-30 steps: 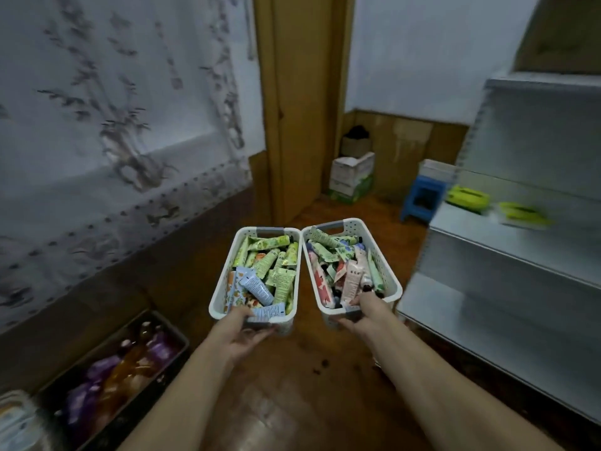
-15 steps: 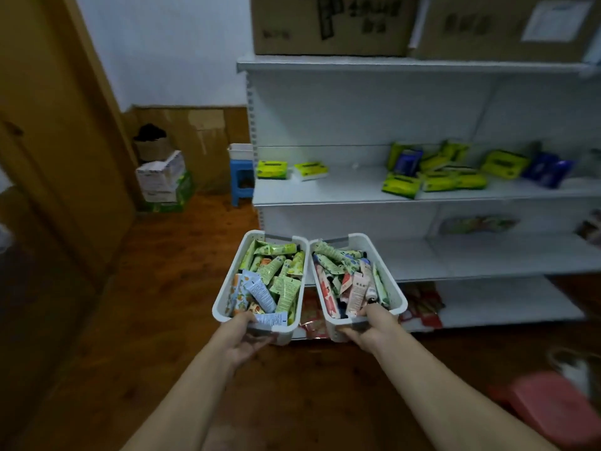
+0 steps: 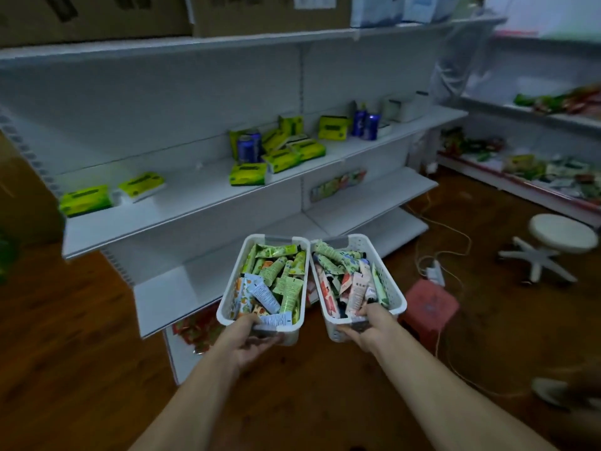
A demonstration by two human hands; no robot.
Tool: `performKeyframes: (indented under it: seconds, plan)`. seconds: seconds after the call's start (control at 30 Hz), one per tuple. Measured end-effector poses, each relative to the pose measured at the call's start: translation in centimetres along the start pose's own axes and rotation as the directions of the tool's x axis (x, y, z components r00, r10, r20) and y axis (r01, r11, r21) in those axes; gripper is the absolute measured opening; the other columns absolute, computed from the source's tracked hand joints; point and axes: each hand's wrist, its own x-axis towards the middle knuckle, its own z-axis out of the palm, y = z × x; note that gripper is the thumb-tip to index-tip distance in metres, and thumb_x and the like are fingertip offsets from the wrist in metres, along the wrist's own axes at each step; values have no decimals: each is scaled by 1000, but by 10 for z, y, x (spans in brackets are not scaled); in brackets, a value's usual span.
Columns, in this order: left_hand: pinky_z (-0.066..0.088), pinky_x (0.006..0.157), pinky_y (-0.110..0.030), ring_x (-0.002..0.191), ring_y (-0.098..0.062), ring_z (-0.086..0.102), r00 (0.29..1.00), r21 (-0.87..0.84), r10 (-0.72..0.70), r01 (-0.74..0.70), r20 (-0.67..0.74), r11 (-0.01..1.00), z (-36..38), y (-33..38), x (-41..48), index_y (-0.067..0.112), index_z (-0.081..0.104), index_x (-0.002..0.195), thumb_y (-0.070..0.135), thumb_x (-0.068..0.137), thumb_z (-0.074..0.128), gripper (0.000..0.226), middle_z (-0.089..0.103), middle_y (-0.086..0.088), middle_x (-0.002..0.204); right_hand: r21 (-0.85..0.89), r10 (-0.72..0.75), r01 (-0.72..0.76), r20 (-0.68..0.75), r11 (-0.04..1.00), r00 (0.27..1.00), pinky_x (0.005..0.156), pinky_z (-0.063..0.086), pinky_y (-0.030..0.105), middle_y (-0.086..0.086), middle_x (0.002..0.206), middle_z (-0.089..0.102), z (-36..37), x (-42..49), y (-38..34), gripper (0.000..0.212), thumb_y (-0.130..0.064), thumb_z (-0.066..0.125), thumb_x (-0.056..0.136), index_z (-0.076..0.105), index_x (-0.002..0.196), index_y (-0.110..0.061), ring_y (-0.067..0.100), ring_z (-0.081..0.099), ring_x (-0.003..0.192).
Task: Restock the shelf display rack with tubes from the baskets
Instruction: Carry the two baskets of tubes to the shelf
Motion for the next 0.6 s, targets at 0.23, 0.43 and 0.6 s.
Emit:
performKeyframes:
  seconds: [0.23,0.43,0.6]
  plan:
    - [45,97,-54,118,-45,50,997,53,-59,57,48,997,136,-11,60,3,46,93,-6,93,42,10,52,-29,118,55,-34,37,-55,998,998,95,42,64,23,113,51,-35,67,-106,26,9,33,95,49,111,-4,45,49,119]
    - [42,100,-54,119,-44,50,990,94,-90,80,111,992,220,-6,107,1,47,96,-4,94,42,7,55,-28,110,107,-31,38,-61,994,998,96,42,63,25,118,49,-44,108,-181,23,9,34,95,48,109,-4,46,48,120]
    - [59,68,-49,109,-44,56,979,222,-126,89,158,971,261,19,169,4,45,120,-1,92,46,29,54,-29,124,141,-24,35,-75,989,997,94,43,65,27,126,49,-40,149,-226,26,13,36,91,51,106,-1,48,48,120]
